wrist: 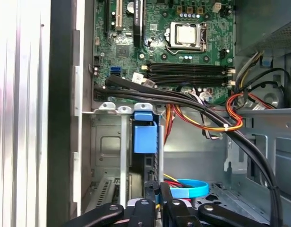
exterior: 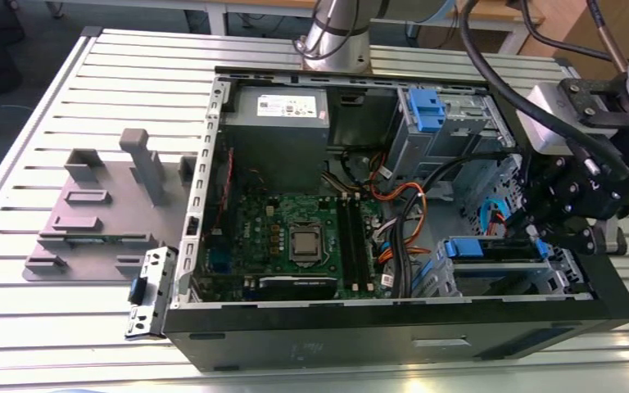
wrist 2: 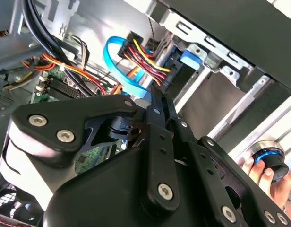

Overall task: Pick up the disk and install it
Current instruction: 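Insert the second disk wire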

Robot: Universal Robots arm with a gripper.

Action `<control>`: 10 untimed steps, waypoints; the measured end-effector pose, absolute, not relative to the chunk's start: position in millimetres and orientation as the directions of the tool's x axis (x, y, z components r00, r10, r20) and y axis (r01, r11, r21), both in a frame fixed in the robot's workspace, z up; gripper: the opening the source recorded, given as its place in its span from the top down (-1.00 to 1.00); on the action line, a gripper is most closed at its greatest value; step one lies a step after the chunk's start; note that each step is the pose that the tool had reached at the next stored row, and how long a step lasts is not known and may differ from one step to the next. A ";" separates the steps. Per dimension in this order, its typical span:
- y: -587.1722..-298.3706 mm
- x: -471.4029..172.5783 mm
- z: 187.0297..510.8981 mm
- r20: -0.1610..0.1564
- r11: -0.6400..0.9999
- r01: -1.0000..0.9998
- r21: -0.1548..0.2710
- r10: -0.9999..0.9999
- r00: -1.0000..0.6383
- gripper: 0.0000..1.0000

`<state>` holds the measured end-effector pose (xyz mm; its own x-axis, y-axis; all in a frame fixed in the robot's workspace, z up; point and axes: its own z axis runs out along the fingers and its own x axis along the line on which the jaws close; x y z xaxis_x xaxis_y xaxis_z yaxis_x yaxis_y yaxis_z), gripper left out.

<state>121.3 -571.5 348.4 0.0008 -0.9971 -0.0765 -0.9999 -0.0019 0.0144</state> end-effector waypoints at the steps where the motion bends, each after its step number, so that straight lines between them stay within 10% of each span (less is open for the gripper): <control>1: -573.6 120.6 347.8 -0.080 -0.002 -1.000 0.014 -0.997 0.001 0.68; 10: -578.6 117.7 340.7 -0.109 -0.003 -1.000 0.014 -0.994 0.001 0.68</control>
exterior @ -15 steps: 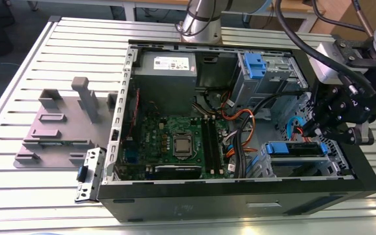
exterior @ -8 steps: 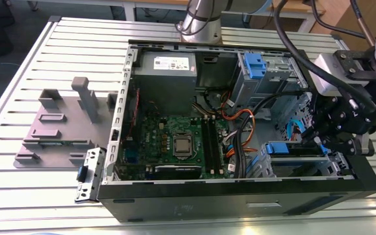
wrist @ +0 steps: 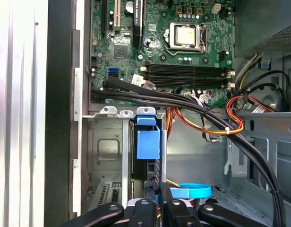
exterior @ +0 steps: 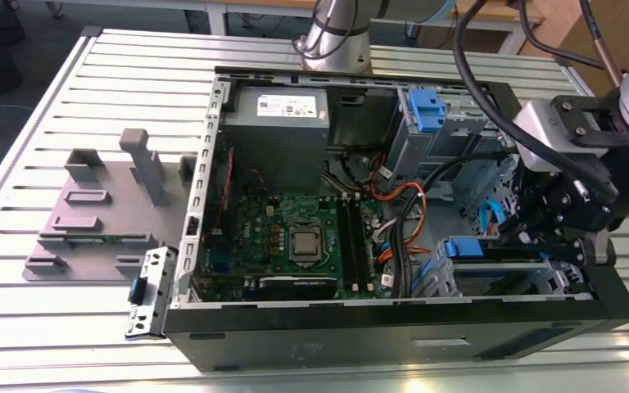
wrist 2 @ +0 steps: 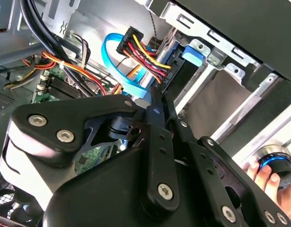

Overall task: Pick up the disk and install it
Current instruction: 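Insert the second disk wire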

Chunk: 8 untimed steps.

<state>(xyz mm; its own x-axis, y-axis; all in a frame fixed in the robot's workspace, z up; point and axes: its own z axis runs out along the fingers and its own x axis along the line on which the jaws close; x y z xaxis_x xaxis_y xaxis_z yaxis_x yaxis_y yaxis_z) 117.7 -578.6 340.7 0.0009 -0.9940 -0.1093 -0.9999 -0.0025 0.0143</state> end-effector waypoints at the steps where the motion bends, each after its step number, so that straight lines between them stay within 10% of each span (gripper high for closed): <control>1: -578.6 117.7 340.1 -0.111 -0.003 -1.000 0.014 -0.994 0.001 0.68; 8: -578.5 117.6 337.0 -0.125 -0.003 -1.000 0.014 -0.992 0.001 0.68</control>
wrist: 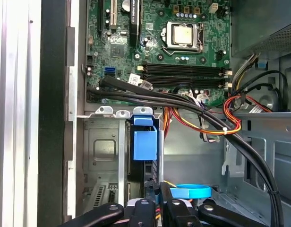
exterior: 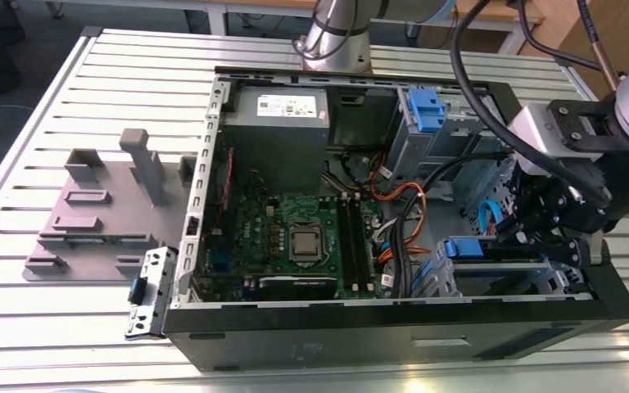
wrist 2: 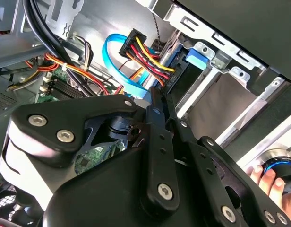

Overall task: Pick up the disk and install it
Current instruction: 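Insert the second disk wire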

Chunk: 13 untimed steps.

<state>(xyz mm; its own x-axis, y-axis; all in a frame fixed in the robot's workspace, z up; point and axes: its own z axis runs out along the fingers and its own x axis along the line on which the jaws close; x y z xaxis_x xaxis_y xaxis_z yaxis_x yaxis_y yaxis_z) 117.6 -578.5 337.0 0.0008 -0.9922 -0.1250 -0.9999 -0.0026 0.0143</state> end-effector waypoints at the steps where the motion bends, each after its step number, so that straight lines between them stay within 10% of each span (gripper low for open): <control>1: -578.6 117.7 336.3 -0.125 -0.003 -1.000 0.014 -0.992 0.001 0.68; 13: -578.7 117.7 332.7 -0.125 -0.004 -1.000 0.014 -0.992 0.002 0.68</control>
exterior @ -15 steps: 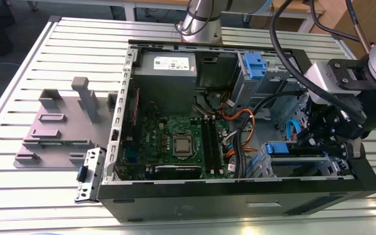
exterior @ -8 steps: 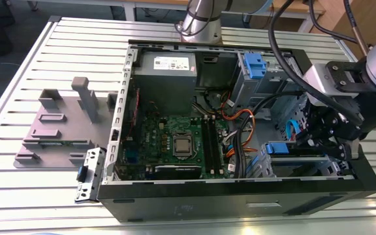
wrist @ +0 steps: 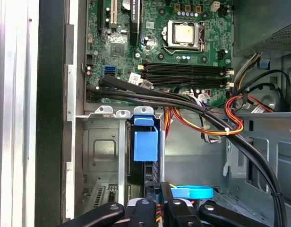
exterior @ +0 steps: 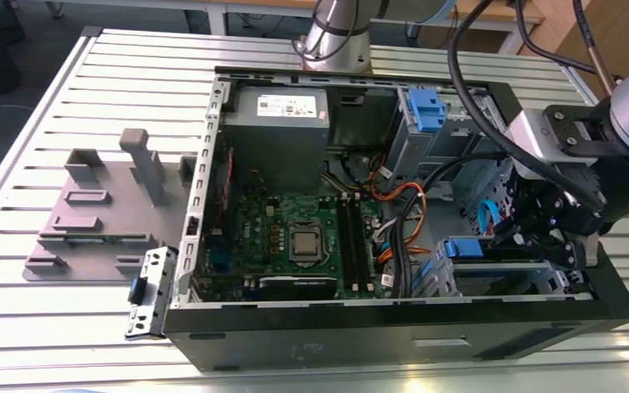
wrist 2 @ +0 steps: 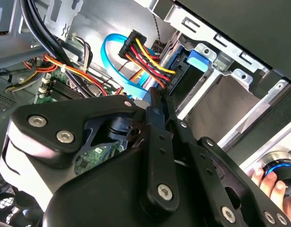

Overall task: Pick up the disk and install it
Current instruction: 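Insert the second disk wire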

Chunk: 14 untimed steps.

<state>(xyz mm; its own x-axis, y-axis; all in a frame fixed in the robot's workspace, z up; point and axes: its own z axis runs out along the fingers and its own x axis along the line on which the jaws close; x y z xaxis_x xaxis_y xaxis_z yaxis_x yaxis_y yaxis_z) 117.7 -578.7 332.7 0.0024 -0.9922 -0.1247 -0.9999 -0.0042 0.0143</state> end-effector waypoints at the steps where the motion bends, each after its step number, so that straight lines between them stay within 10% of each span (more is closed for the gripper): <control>1: -578.7 117.7 332.6 -0.125 -0.004 -1.000 0.014 -0.992 0.003 0.68; 14: -580.1 117.7 335.5 -0.129 -0.005 -1.000 0.014 -0.992 0.003 0.68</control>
